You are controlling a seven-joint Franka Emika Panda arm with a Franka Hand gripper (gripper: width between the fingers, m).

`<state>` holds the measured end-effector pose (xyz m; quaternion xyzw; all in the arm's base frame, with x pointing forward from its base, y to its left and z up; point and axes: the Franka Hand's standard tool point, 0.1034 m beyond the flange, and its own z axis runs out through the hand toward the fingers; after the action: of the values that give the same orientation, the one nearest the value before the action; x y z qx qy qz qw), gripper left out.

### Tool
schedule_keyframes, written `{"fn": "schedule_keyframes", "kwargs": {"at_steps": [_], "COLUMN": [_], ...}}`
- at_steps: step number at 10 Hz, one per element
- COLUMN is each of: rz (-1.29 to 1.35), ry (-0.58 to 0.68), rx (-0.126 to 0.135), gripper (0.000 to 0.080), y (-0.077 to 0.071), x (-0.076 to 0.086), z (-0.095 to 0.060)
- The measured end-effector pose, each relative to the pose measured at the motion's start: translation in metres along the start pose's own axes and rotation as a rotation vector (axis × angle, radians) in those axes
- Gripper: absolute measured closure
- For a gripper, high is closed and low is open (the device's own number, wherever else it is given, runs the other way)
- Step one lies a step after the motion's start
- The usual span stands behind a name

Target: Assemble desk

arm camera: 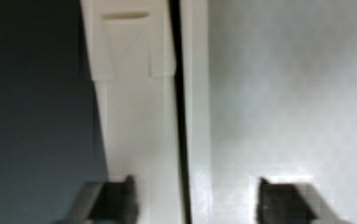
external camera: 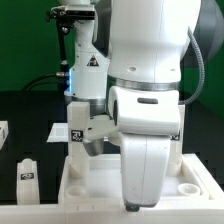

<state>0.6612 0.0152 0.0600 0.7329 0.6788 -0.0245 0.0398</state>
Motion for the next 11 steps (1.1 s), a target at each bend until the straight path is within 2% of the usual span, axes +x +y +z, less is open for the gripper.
{"fn": "schedule_keyframes", "kwargs": {"at_steps": [1, 2, 3, 5, 6, 7, 8, 9, 10, 11], "rz": [0.082, 0.17, 0.213, 0.374, 0.437, 0.56, 0.616, 0.72, 0.893, 0.965], "ry": [-0.002, -0.001, -0.002, -0.002, 0.008, 0.016, 0.005, 0.002, -0.029, -0.035], "rx": [-0.017, -0.02, -0.013, -0.011, -0.001, 0.021, 0.041, 0.086, 0.176, 0.17], "gripper": [0.0356, 0.0198, 0.0164, 0.0154, 0.015, 0.015, 0.015, 0.015, 0.015, 0.015], "y": [0.004, 0.004, 0.002, 0.002, 0.001, 0.0, -0.002, -0.009, -0.02, -0.016], "x": [-0.003, -0.005, -0.005, -0.005, -0.011, -0.041, -0.059, -0.078, -0.095, -0.097], "z": [-0.019, -0.022, -0.017, -0.016, -0.017, -0.022, -0.024, -0.024, -0.023, -0.023]}}
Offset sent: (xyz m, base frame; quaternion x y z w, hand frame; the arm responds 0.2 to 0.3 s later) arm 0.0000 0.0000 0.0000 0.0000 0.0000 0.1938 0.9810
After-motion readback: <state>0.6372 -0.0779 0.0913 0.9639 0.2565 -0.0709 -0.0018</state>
